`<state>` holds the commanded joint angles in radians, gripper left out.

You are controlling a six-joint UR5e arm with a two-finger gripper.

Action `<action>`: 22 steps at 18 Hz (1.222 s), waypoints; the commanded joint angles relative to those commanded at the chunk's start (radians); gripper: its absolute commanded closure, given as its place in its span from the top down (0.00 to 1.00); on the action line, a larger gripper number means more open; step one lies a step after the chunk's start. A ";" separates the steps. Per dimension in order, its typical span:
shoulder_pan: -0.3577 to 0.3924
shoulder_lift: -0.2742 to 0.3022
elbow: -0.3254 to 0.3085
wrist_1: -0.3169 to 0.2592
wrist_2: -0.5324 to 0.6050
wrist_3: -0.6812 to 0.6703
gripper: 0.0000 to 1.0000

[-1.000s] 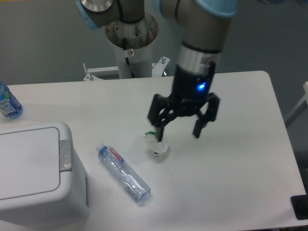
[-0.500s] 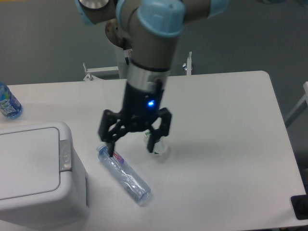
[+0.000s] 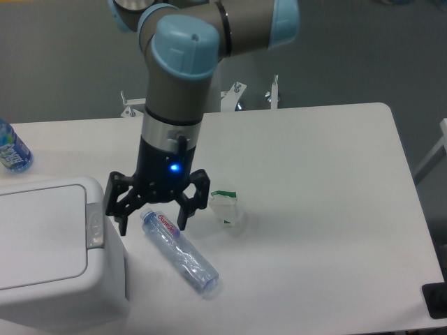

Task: Open the trash can
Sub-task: 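Move the open gripper down and across toward the trash can lid, then lower the gripper finger onto the lid's hinge edge and push it open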

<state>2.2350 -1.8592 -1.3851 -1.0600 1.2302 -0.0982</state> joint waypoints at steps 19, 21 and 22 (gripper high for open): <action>-0.026 0.003 -0.022 0.002 0.003 0.002 1.00; -0.026 0.003 -0.022 0.000 0.003 0.002 1.00; -0.026 0.002 -0.022 0.000 0.003 0.002 1.00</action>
<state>2.2089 -1.8576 -1.4067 -1.0600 1.2333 -0.0966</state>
